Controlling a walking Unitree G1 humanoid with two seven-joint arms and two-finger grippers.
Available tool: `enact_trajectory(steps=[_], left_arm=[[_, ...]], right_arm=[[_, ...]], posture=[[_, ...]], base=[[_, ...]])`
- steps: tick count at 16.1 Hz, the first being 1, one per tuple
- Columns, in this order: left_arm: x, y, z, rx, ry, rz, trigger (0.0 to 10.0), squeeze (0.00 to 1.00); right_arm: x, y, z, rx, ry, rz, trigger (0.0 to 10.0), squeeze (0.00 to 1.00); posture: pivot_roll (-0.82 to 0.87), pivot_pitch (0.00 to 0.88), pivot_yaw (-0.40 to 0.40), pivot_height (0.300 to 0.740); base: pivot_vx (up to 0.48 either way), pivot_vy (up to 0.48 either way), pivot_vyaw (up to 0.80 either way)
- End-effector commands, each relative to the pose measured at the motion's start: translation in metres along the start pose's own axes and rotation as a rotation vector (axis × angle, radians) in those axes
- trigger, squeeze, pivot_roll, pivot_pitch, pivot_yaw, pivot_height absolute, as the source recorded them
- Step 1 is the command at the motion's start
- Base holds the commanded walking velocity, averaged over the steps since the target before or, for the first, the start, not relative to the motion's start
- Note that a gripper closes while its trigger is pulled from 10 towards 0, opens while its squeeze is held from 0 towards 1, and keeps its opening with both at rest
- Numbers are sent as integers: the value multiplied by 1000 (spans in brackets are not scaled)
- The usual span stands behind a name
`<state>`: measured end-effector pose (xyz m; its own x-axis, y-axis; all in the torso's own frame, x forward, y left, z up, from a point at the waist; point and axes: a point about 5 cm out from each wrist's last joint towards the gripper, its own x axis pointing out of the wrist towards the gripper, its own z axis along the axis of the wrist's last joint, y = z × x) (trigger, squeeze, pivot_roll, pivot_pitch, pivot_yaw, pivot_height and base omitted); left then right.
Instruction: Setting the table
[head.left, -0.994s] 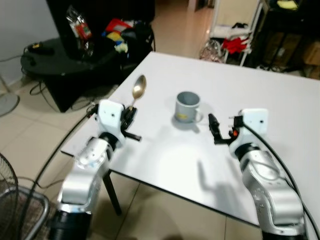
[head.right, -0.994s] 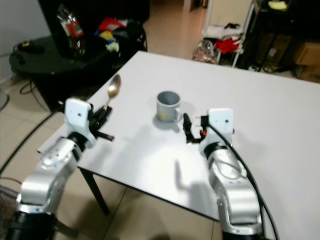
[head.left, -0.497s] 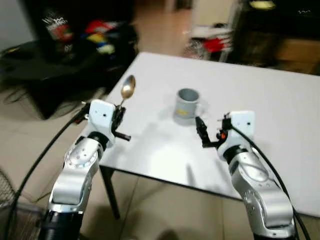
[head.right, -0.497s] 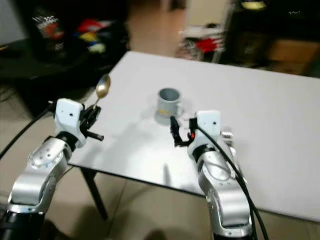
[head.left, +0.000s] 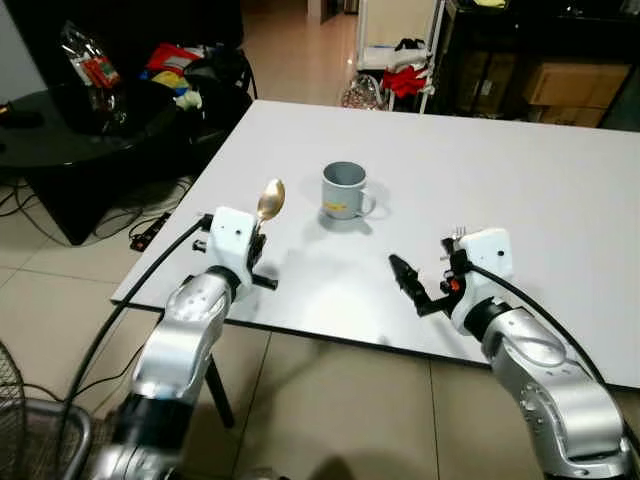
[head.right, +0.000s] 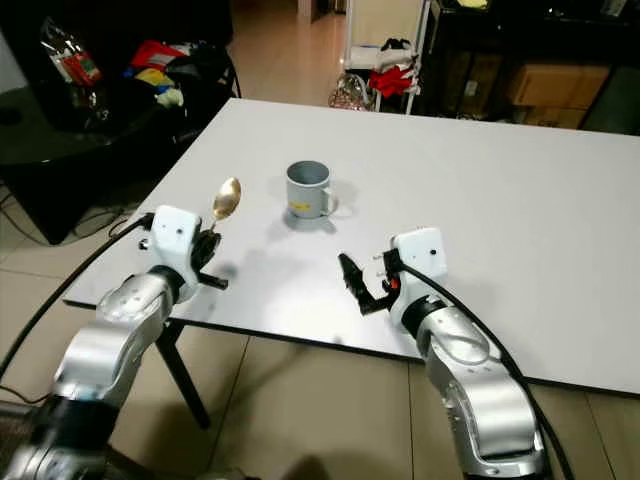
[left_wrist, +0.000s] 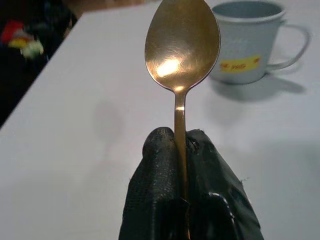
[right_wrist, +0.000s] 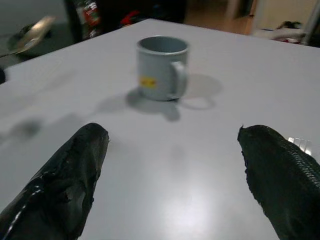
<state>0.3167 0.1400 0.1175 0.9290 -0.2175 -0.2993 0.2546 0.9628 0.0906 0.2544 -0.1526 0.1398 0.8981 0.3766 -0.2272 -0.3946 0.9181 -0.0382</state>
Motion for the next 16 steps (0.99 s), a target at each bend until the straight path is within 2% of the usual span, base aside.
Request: enact_trajectory(steps=[1, 3, 5, 6, 9, 16], left_arm=[[8, -4, -1, -36, 42, -27, 10000, 0], [14, -13, -1, -64, 57, -77, 10000, 0], [28, -28, -8, -105, 144, -103, 10000, 0], [32, -29, -15, -109, 216, -78, 10000, 0], [37, -26, -33, -74, 322, -4, 10000, 0], [42, -16, -38, -42, 365, 166, 10000, 0]], right_arm=[[2, 3, 4, -30, 13, 82, 10000, 0], [1, 4, 1, -71, 38, 126, 10000, 0], [-3, 8, -4, -114, 87, 208, 10000, 0], [-6, 6, -5, -117, 97, 204, 10000, 0], [-13, 3, -8, -150, 130, 235, 10000, 0], [-26, 13, -9, -161, 149, 380, 10000, 0]], posture=[[31, 0, 37, 740], [24, 0, 40, 740], [13, 0, 42, 740], [5, 0, 45, 740], [-7, 0, 48, 740], [-13, 0, 54, 740]], base=[[0, 0, 0], [0, 0, 0], [0, 0, 0], [0, 0, 0], [0, 0, 0], [0, 0, 0]])
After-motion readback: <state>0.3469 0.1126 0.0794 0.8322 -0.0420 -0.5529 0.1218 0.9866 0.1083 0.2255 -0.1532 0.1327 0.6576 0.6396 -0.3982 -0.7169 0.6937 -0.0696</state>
